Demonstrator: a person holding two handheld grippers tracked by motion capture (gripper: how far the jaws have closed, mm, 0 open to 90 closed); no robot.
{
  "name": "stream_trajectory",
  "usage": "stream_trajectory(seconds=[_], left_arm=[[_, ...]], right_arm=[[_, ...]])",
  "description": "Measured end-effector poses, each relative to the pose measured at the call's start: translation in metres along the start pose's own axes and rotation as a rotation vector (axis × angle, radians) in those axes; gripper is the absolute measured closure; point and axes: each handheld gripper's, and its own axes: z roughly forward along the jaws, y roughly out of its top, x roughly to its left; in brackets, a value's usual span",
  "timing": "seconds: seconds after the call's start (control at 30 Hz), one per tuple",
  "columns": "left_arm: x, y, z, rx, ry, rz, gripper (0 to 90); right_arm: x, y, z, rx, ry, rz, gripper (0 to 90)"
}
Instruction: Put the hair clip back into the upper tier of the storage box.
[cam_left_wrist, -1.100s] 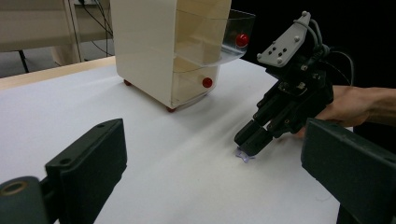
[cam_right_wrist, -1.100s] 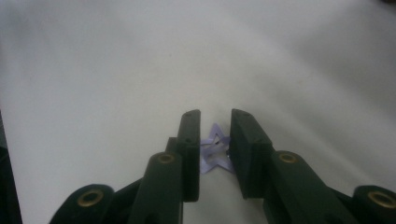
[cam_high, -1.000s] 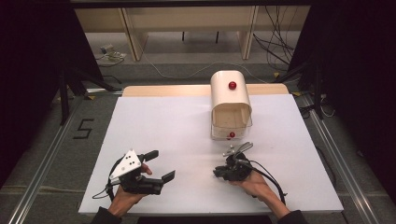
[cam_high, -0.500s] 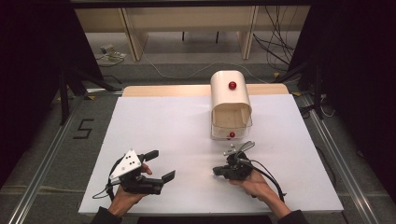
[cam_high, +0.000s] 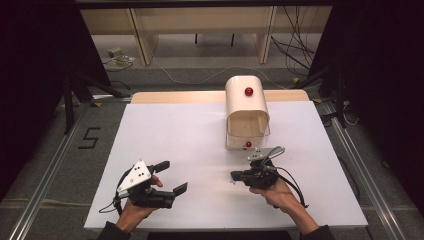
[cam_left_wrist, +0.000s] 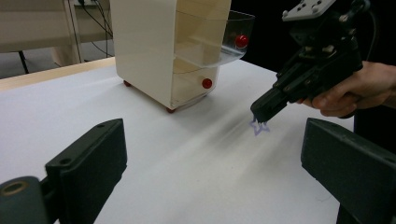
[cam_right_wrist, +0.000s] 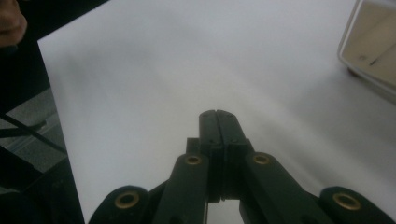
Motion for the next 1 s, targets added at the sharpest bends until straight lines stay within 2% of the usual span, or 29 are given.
stream_trajectory(seconds=[0.2,0.63,1.0], left_arm=[[0.000,0.000,0.000,-0.001,0.000,0.000,6.6],[0.000,0.000,0.000,-0.002,0.003,-0.001,6.6],[0.001,0.000,0.000,-0.006,0.005,-0.004,6.6]], right_arm=[[0.001,0.006,-0.013,-0.038,0.000,0.000,90.0],[0.011,0.019,-0.027,-0.082,0.011,-0.031,90.0],[0.015,0.038,-0.041,-0.130,0.018,-0.051,90.0]])
